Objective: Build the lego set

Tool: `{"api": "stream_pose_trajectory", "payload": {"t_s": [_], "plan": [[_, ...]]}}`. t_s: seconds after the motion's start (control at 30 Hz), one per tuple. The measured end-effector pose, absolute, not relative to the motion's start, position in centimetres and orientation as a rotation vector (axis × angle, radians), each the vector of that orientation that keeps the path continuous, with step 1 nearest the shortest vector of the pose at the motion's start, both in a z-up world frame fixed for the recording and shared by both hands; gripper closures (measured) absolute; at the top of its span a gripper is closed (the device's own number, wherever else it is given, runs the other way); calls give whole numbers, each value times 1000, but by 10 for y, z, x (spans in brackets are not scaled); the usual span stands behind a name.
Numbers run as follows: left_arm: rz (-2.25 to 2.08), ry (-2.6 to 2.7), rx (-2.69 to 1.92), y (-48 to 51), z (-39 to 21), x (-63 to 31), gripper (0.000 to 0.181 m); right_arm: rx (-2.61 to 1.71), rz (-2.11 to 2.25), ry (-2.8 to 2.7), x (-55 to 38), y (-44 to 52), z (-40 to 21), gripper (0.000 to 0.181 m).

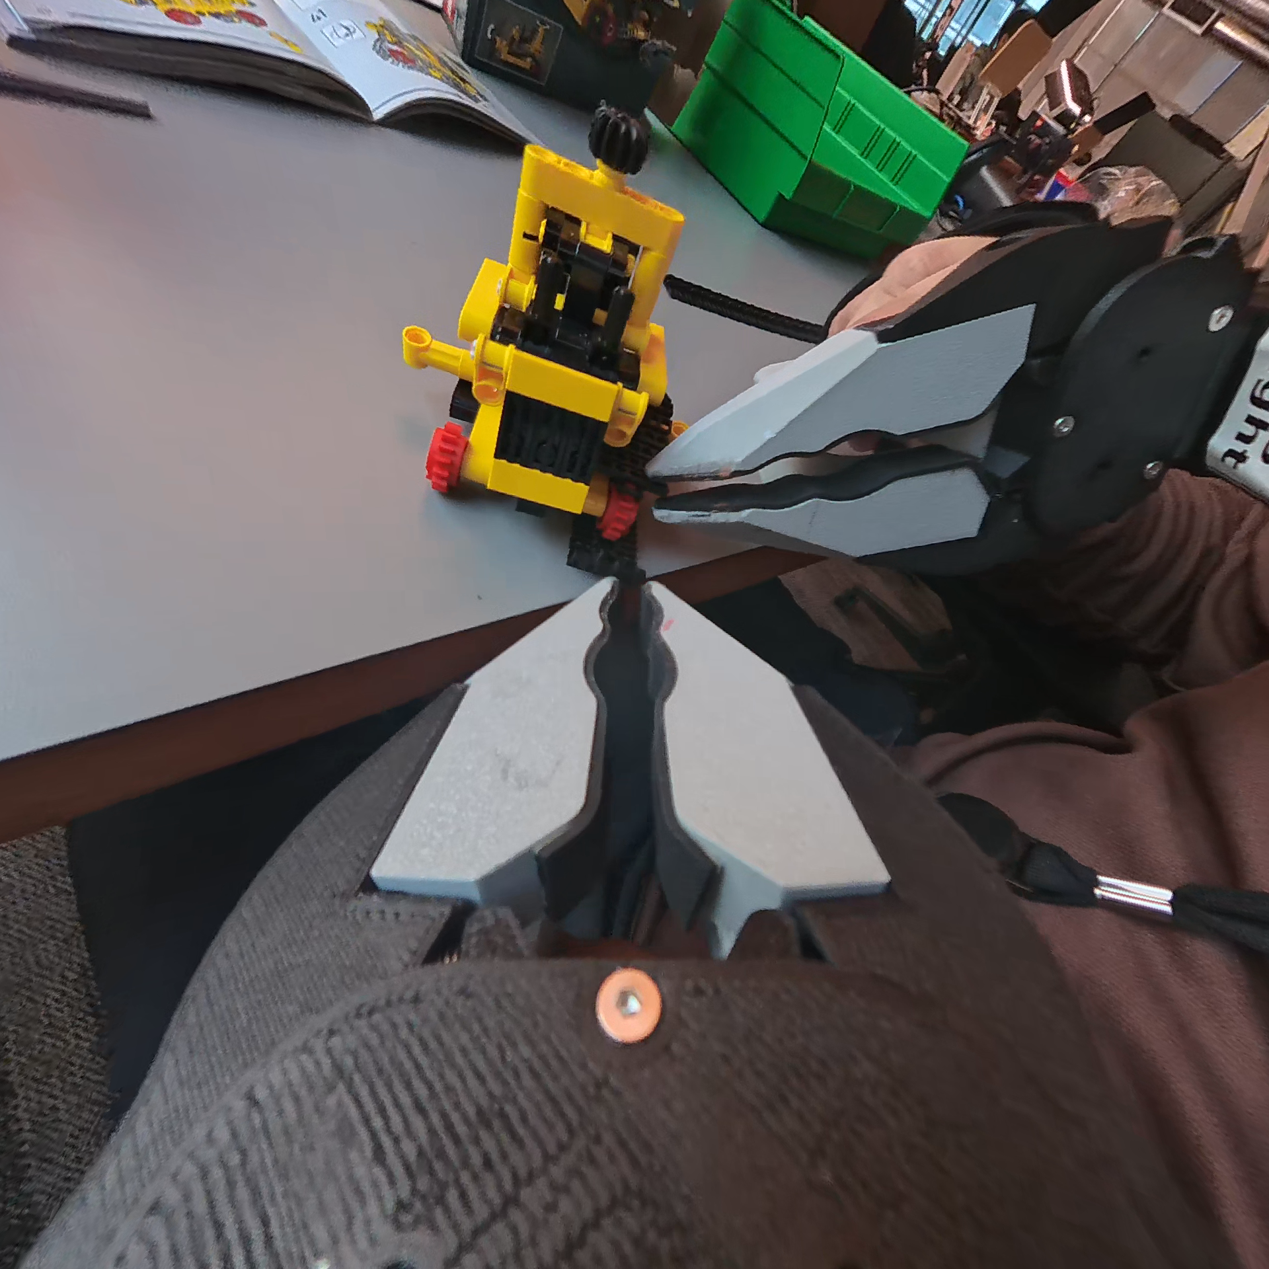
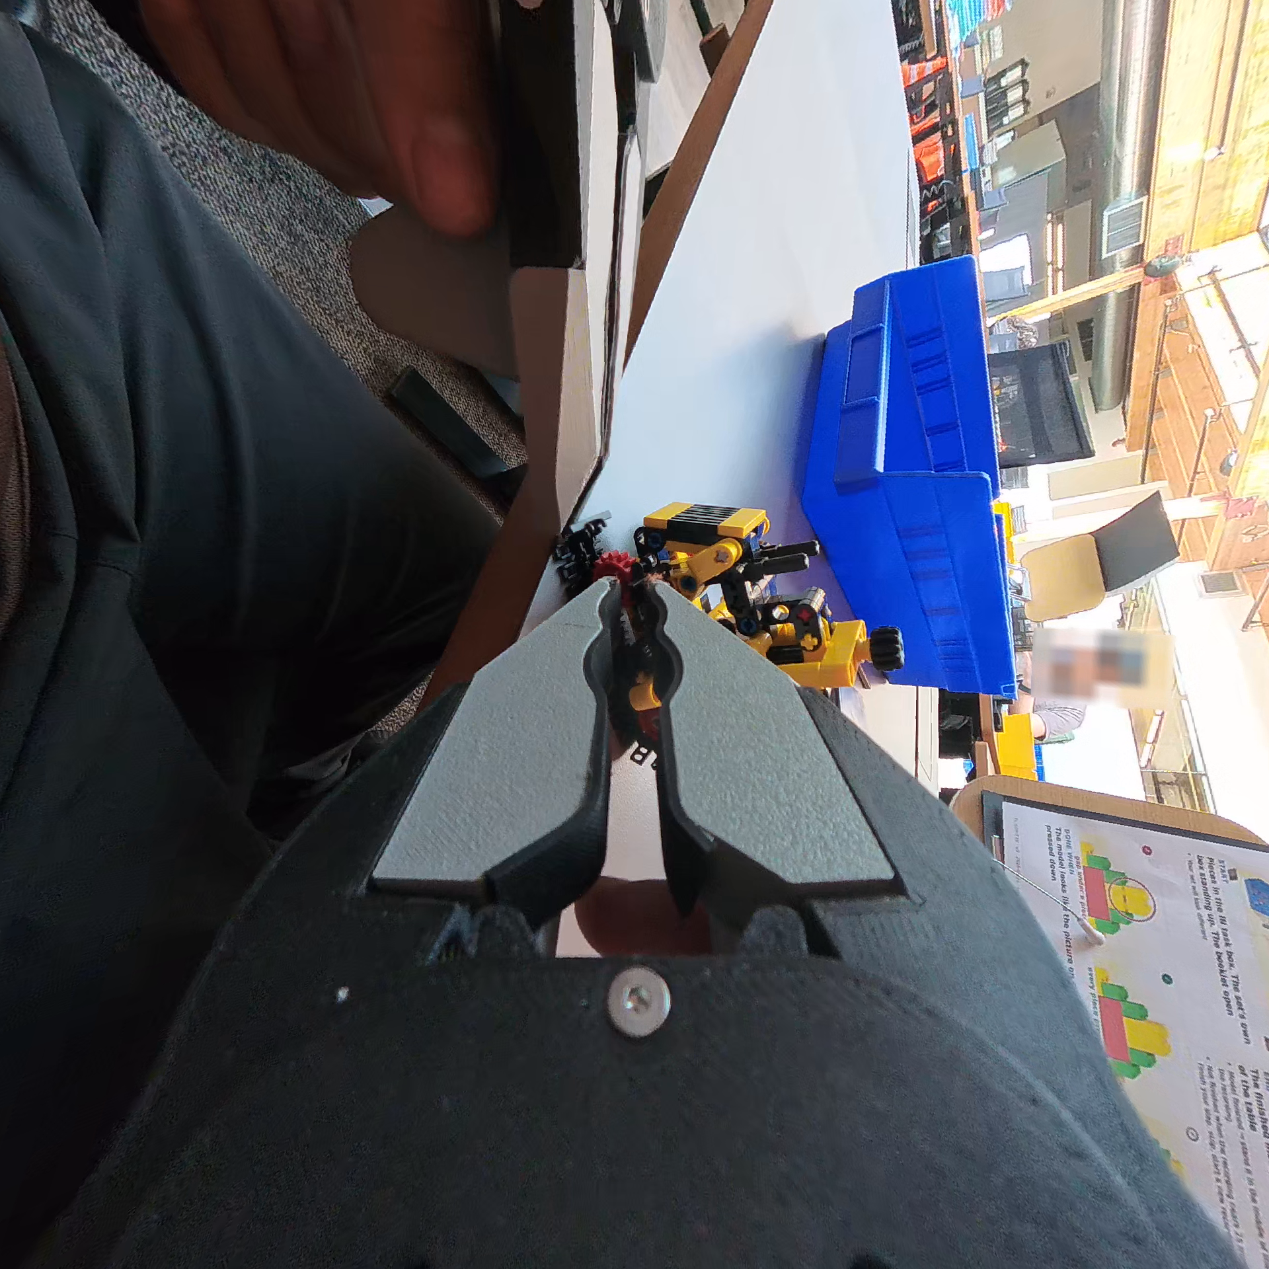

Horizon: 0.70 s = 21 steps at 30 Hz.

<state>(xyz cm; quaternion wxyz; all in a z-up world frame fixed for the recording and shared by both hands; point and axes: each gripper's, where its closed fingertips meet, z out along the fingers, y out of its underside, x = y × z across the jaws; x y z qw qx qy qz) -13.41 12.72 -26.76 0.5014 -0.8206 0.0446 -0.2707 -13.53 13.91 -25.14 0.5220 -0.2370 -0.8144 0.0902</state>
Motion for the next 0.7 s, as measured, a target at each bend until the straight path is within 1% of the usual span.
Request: {"api": "stream_pose_trajectory", "payload": {"t_s": [0.37, 0.53, 0.7], "plan": [[-207, 372, -1929, 128, -269, -151, 177, -577, 230, -1951, -135, 139, -252, 176], [-46, 647, -1859, 125, -263, -157, 173, -582, 240, -1954, -135, 139, -252, 175], [-2, 967, -1754, 123, -259, -152, 173, -583, 243, -1955, -135, 139, -252, 175]]}}
